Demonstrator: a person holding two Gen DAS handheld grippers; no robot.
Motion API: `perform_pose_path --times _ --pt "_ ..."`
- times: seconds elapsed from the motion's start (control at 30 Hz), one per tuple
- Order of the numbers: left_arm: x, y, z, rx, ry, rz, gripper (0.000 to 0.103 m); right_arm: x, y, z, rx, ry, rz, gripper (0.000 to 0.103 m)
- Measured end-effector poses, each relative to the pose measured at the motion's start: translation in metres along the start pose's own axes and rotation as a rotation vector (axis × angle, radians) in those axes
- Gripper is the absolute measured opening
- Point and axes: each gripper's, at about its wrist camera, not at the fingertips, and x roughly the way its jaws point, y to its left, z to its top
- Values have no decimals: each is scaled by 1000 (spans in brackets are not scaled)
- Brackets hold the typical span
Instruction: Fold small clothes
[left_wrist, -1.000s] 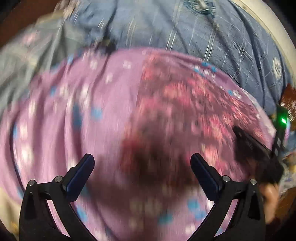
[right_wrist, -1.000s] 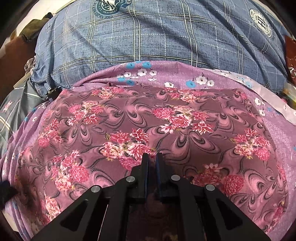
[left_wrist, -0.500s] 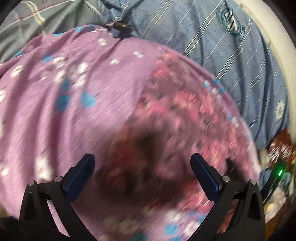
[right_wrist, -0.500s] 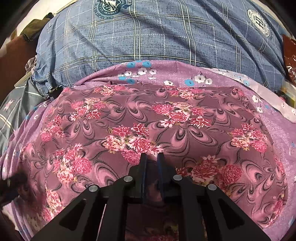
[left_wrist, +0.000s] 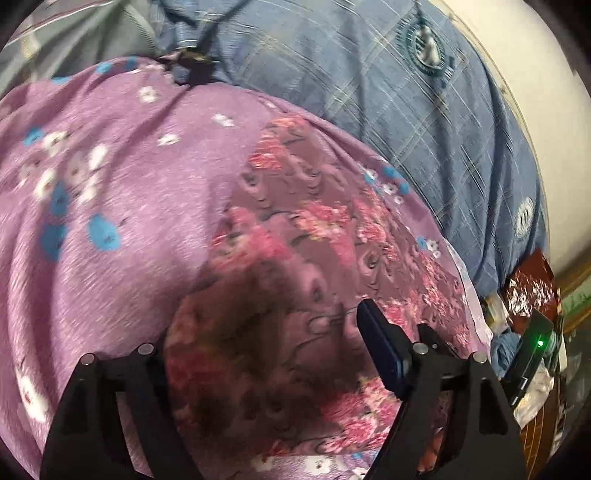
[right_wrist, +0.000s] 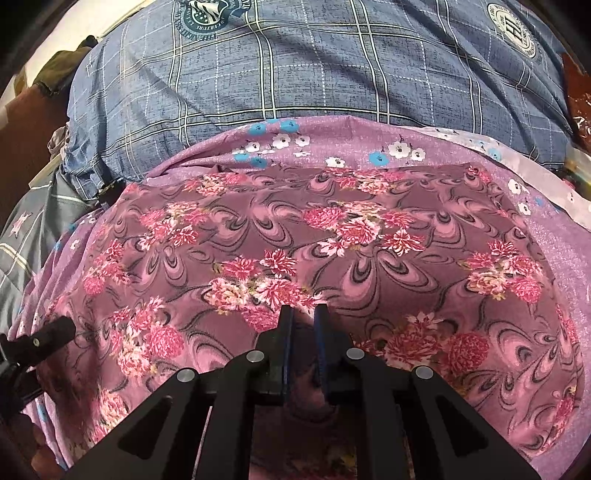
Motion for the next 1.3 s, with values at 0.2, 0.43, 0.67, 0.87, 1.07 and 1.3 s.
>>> perform_pose_path --times 0.2,0.43,0.67,0.87,1.07,1.3 --pt "0 -18 4 122 -9 12 19 0 0 1 6 3 5 13" --pt "-1 -27 10 176 -5 28 22 1 -3 2 9 11 20 13" --pt "14 -12 8 94 44 -5 21 0 -4 1 11 12 25 13" --pt "-7 -50 17 215 -21 -37 15 -12 -24 6 109 -34 66 11" --pt "-21 -119 22 390 -54 -111 15 -35 -82 16 298 -115 80 11" --pt "9 -238 -8 613 21 -222 13 -67 -148 21 438 -227 10 11"
